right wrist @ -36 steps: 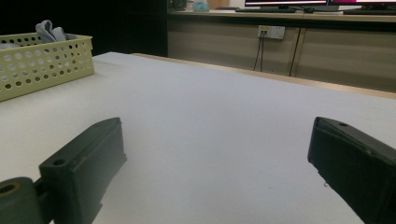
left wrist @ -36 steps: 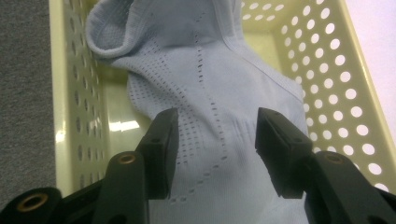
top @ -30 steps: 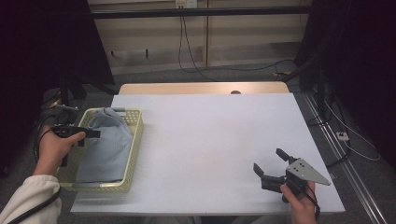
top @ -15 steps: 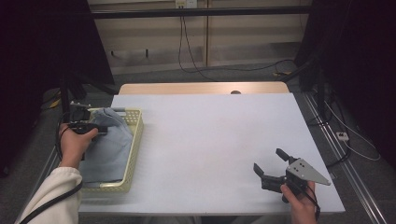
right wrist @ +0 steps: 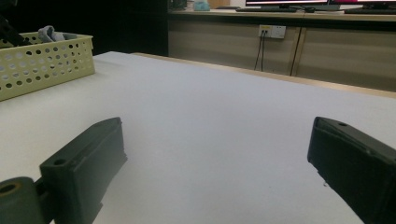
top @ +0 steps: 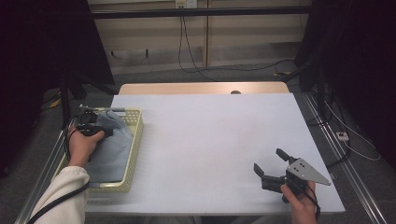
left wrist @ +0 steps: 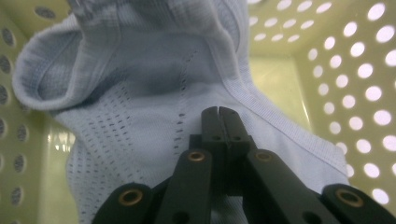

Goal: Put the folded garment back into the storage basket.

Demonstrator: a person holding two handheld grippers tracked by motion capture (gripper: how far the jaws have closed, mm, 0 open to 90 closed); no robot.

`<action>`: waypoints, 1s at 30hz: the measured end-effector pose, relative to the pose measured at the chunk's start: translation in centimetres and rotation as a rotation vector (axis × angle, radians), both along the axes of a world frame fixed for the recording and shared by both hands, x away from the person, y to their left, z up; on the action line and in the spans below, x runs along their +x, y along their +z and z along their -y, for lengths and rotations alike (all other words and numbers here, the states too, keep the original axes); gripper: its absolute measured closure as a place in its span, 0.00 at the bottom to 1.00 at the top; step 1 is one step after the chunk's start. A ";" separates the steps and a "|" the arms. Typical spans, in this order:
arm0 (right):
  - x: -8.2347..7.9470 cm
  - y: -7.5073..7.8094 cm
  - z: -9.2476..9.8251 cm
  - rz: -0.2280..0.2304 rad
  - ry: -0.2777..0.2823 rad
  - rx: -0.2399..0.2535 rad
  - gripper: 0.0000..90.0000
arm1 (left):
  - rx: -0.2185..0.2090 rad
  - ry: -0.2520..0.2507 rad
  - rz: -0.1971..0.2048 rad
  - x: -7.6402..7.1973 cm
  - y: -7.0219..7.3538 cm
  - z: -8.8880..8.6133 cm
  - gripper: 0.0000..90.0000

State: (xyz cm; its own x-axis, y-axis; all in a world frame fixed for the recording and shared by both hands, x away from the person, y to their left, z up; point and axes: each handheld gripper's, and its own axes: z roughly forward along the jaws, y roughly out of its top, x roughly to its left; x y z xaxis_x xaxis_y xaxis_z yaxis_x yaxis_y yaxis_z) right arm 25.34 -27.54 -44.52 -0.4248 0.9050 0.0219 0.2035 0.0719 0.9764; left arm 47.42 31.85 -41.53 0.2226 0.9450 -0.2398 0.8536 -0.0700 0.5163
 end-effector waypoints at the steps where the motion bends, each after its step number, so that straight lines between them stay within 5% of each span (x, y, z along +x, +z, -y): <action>1: 0.0 0.0 0.0 0.000 0.000 0.002 0.04 | -0.006 0.003 0.001 -0.1 -0.1 0.0 1.00; 8: 0.0 0.0 0.0 0.000 0.002 -0.001 0.04 | -0.002 -0.042 -0.038 -0.8 0.0 -0.4 1.00; 18: 0.0 0.0 0.0 0.000 0.001 -0.001 0.04 | -0.004 -0.040 -0.028 -1.1 0.4 -0.4 1.00; 30: 0.0 0.0 0.0 0.000 -0.001 -0.001 0.04 | 0.003 -0.067 -0.029 -1.1 1.8 0.1 0.84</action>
